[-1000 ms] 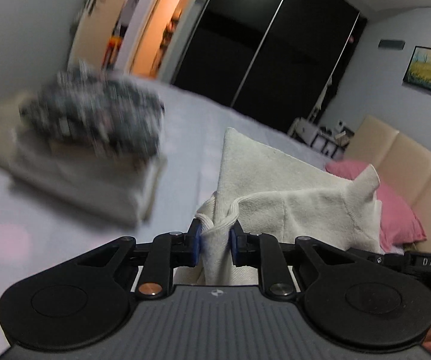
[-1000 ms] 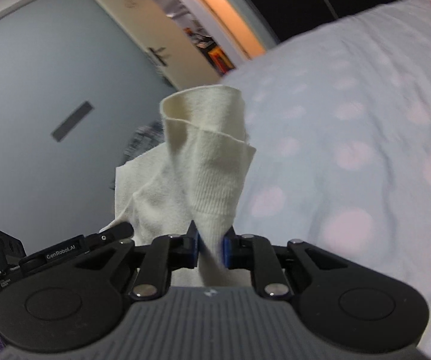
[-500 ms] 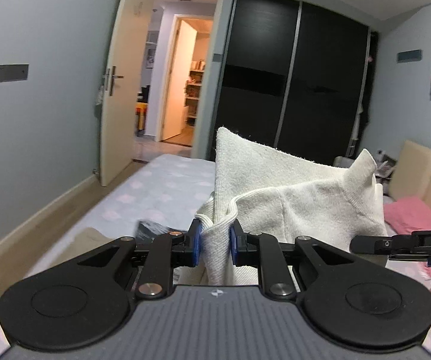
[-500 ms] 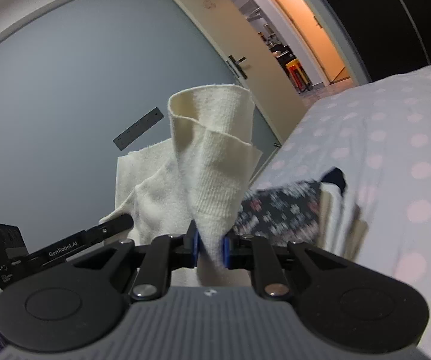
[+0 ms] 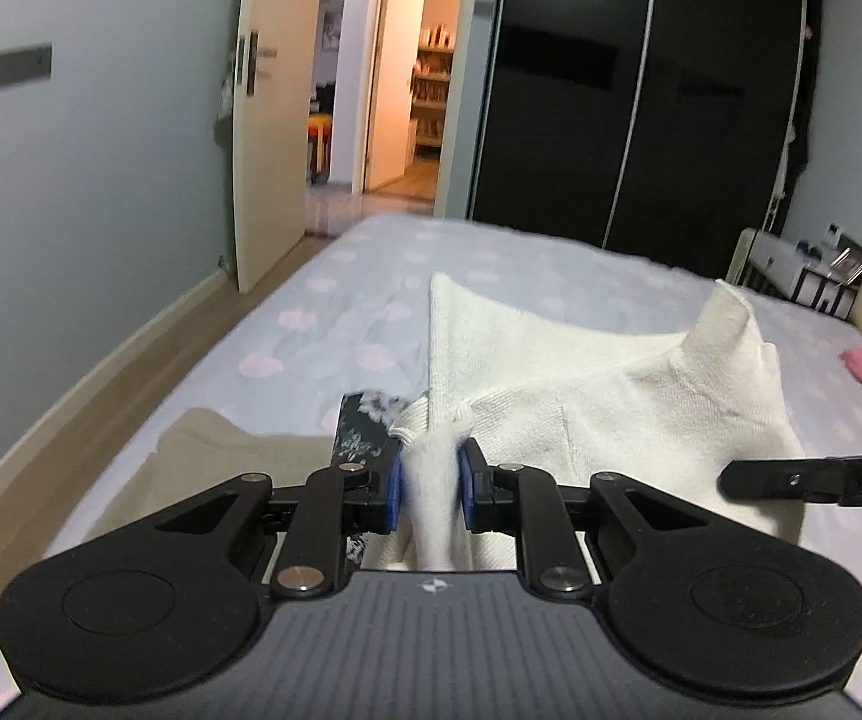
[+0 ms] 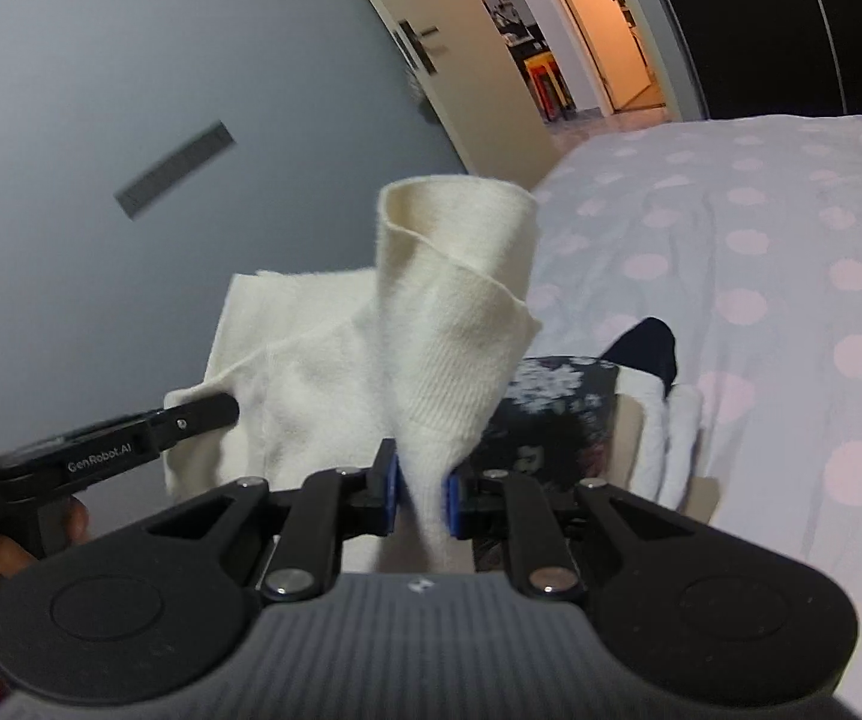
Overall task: Fold clothes
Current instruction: 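Carry the sweater with both grippers over to the clothes stack, then lower the sweater onto the stack and open both grippers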
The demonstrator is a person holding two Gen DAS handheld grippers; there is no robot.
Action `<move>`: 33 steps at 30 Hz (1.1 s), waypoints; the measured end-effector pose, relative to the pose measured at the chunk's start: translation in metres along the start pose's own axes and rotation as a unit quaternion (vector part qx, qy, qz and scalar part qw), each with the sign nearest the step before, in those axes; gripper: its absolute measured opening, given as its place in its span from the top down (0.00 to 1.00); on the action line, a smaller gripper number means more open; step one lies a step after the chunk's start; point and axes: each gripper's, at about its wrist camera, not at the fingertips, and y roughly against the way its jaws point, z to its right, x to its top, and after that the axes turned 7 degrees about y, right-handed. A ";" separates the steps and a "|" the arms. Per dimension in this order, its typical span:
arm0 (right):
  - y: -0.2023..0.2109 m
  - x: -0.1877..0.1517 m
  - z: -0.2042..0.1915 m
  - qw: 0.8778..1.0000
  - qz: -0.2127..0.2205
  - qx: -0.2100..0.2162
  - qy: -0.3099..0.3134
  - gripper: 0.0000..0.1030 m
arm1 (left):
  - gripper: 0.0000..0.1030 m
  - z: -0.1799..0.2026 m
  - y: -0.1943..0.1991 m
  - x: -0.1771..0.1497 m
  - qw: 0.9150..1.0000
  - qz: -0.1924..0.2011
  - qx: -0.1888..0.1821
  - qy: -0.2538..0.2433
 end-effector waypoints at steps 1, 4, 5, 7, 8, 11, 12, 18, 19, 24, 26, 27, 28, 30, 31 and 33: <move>-0.012 0.000 0.004 1.000 -0.006 -0.007 0.003 0.83 | 0.84 -0.004 -0.011 -0.001 1.000 -0.007 0.002 0.002; -0.044 -0.001 0.020 1.000 -0.021 -0.020 0.009 0.83 | 0.84 -0.013 -0.041 -0.006 1.000 -0.027 0.013 -0.005; -0.054 -0.002 0.025 0.999 -0.026 -0.027 0.009 0.83 | 0.84 -0.016 -0.049 -0.008 0.999 -0.034 0.016 -0.008; -0.069 -0.005 0.037 0.999 -0.034 -0.034 -0.003 0.83 | 0.84 -0.019 -0.059 -0.012 0.999 -0.045 0.018 -0.007; -0.075 -0.007 0.043 0.999 -0.036 -0.034 -0.009 0.83 | 0.84 -0.021 -0.063 -0.014 0.999 -0.050 0.019 -0.006; -0.090 -0.014 0.059 0.998 -0.043 -0.036 -0.028 0.81 | 0.84 -0.026 -0.077 -0.019 0.998 -0.065 0.022 -0.004; -0.095 -0.016 0.063 0.998 -0.046 -0.037 -0.035 0.82 | 0.84 -0.027 -0.078 -0.020 0.998 -0.066 0.024 -0.003; -0.095 -0.013 0.066 0.996 -0.048 -0.048 -0.057 0.72 | 0.81 -0.024 -0.057 -0.012 0.998 -0.053 0.035 -0.006; -0.089 -0.009 0.062 0.996 -0.048 -0.062 -0.040 0.62 | 0.81 -0.024 -0.050 -0.008 0.998 -0.047 0.038 -0.007; -0.048 -0.003 0.037 0.996 -0.033 -0.071 0.037 0.59 | 0.81 -0.015 0.002 -0.003 0.997 -0.013 0.050 -0.049; -0.030 -0.008 0.022 0.996 -0.031 -0.055 0.067 0.60 | 0.82 -0.006 0.029 -0.008 0.997 -0.001 0.037 -0.067; -0.021 -0.011 0.014 0.995 -0.031 -0.047 0.082 0.60 | 0.83 0.000 0.042 -0.013 0.997 0.003 0.030 -0.076; -0.013 -0.014 0.006 0.994 -0.030 -0.039 0.096 0.60 | 0.85 0.006 0.054 -0.019 0.996 0.005 0.022 -0.088; 0.004 -0.020 -0.009 0.991 -0.029 -0.023 0.127 0.60 | 0.86 0.019 0.068 -0.033 0.994 0.003 0.009 -0.112; 0.007 -0.029 -0.021 0.988 -0.032 -0.018 0.149 0.60 | 0.87 0.025 0.072 -0.041 0.992 0.000 0.003 -0.123; 0.008 -0.045 -0.041 0.981 -0.038 -0.016 0.191 0.61 | 0.89 0.033 0.070 -0.055 0.990 -0.018 0.001 -0.137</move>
